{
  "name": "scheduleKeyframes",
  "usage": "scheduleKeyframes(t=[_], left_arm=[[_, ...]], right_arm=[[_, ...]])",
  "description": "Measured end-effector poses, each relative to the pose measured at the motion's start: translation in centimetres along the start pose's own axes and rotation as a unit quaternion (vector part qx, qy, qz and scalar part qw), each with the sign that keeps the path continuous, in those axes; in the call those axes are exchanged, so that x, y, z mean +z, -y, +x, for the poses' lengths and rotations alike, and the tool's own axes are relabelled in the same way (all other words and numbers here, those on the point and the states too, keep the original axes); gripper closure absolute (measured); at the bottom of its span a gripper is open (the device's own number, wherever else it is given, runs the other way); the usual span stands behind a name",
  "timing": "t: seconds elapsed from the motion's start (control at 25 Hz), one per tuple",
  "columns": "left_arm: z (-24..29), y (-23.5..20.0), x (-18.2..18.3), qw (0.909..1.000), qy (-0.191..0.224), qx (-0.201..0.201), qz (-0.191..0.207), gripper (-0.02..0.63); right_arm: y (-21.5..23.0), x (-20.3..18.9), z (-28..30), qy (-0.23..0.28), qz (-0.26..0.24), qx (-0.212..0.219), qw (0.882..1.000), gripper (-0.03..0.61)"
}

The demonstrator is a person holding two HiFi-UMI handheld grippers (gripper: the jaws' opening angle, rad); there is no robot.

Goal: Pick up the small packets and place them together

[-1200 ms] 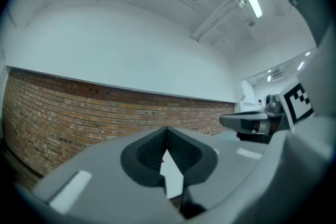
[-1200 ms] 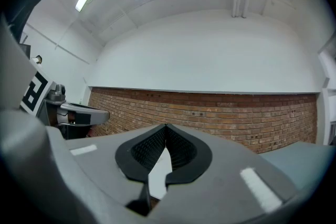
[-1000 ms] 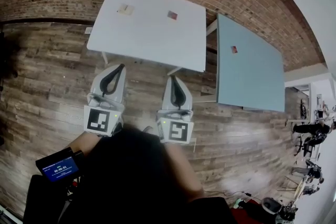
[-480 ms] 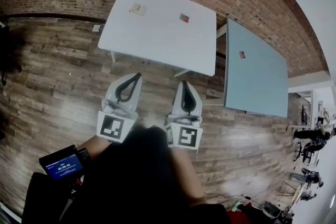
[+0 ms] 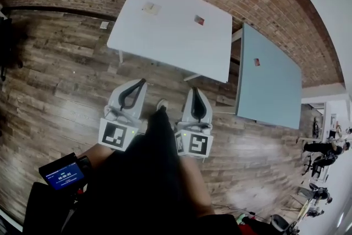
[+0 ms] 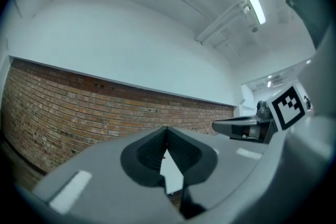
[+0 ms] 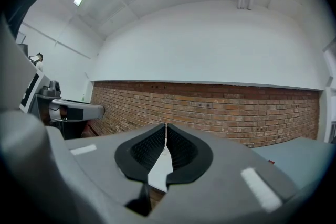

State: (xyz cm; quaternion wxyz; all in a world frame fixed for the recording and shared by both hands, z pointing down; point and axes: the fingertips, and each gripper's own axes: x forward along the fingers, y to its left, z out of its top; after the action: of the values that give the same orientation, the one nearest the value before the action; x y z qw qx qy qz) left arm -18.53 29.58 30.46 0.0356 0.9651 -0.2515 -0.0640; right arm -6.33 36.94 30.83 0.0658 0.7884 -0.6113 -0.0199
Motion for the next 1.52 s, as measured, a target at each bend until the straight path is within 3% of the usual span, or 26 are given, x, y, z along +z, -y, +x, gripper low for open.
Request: scheduleKeyframes(t=[0.52, 0.96, 1.28, 1.52], left_arm=[[4.5, -2.1, 0.8, 0.9992, 0.005, 0.031, 0.024, 0.614], [17.2, -2.7, -3.7, 0.9978, -0.056, 0.023, 0.027, 0.614], [25.2, -3.3, -4.5, 0.9957, -0.069, 0.048, 0.040, 0.614], [29.0, -4.0, -5.4, 0.9930, -0.075, 0.081, 0.042, 0.614]], right_arm=[[1.9, -0.3, 5.1, -0.002, 0.013, 0.025, 1.000, 0.569], [9.3, -3.1, 14.0, -0.028, 0.049, 0.038, 0.998, 0.569], [14.7, -3.5, 20.0, -0.021, 0.072, 0.060, 0.995, 0.571], [15.8, -4.3, 23.9, -0.008, 0.069, 0.109, 0.992, 0.571]])
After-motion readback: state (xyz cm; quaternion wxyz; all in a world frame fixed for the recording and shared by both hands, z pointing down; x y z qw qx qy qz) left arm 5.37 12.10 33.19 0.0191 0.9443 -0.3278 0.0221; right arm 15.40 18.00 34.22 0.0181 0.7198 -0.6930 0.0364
